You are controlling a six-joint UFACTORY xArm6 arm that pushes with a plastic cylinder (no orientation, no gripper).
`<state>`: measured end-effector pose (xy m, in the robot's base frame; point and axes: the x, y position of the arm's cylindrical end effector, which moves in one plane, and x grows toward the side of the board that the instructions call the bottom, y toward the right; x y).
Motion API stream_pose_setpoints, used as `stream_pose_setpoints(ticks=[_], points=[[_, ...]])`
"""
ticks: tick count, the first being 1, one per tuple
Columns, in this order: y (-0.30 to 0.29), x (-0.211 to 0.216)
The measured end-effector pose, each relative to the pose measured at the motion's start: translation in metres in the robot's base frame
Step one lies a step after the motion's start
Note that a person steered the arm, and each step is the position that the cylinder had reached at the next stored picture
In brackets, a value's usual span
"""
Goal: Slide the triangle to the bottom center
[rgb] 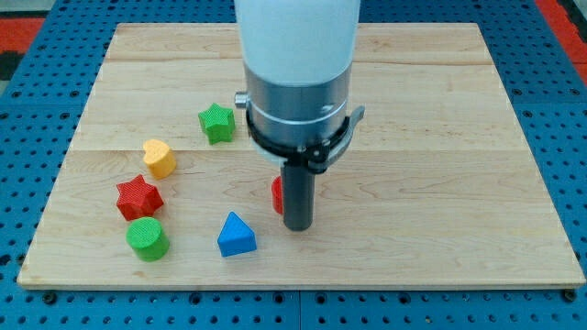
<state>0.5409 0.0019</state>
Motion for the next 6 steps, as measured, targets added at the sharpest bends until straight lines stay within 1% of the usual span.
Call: stream_pose_setpoints(ticks=[1,3,5,6], points=[[-0.012,-0.012],[-0.124,-0.012],[-0.089,0.026],[-0.045,0.026]])
